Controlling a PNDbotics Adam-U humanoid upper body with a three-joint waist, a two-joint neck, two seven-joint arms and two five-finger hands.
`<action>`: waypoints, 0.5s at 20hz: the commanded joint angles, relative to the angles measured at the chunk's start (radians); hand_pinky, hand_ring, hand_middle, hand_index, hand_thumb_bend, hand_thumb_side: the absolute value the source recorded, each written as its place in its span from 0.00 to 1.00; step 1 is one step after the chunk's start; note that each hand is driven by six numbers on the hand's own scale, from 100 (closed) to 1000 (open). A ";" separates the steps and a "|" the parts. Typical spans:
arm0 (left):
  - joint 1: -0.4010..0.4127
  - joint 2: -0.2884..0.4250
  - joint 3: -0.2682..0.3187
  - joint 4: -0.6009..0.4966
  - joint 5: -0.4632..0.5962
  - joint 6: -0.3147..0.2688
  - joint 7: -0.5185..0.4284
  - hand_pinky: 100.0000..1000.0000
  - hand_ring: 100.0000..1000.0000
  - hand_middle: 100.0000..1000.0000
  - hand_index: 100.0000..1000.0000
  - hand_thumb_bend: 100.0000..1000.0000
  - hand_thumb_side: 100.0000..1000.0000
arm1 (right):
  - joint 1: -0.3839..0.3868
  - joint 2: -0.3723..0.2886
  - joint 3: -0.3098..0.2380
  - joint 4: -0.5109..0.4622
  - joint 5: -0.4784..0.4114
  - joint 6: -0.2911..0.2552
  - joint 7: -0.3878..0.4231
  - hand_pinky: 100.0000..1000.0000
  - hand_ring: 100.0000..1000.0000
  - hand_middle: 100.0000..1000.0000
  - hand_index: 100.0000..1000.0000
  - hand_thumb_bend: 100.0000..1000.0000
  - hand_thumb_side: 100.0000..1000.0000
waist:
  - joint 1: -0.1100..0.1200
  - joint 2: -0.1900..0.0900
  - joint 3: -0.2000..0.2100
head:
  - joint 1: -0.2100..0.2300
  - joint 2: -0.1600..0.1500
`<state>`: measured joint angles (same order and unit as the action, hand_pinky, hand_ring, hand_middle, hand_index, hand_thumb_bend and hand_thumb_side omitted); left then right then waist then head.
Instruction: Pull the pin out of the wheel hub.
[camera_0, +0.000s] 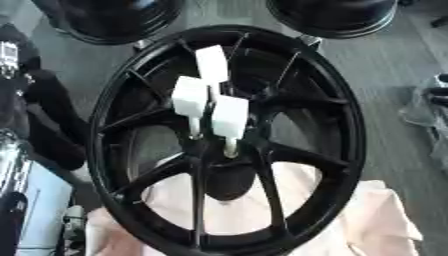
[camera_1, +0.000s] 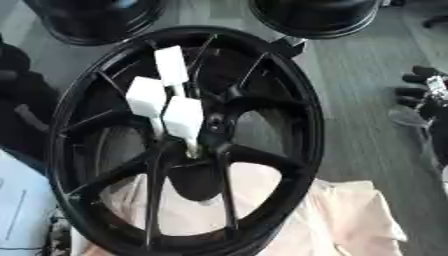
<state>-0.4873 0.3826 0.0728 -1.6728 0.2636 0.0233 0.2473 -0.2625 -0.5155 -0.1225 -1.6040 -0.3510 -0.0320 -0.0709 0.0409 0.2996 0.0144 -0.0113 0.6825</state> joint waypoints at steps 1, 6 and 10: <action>-0.052 0.124 -0.022 -0.055 0.004 -0.002 -0.038 0.55 0.77 0.66 0.69 0.24 0.49 | -0.003 -0.037 -0.010 -0.018 0.008 -0.001 -0.004 0.73 0.69 0.69 0.79 0.00 0.65 | 0.001 -0.013 -0.002 | -0.004 -0.006; -0.155 0.298 -0.080 -0.105 -0.026 0.004 -0.156 0.57 0.78 0.68 0.71 0.27 0.43 | 0.001 -0.041 -0.008 -0.021 0.014 0.000 -0.003 0.73 0.69 0.70 0.79 0.00 0.66 | 0.007 -0.012 -0.006 | -0.003 0.002; -0.245 0.422 -0.127 -0.142 -0.044 0.020 -0.268 0.60 0.78 0.69 0.72 0.32 0.42 | 0.006 -0.044 -0.005 -0.022 0.020 0.002 -0.001 0.73 0.69 0.70 0.79 0.00 0.66 | 0.012 -0.013 -0.007 | -0.001 0.002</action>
<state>-0.7149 0.7370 -0.0492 -1.7902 0.2290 0.0402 0.0082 -0.2528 -0.5245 -0.1220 -1.6040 -0.3379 -0.0308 -0.0712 0.0551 0.3022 0.0081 -0.0116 0.6845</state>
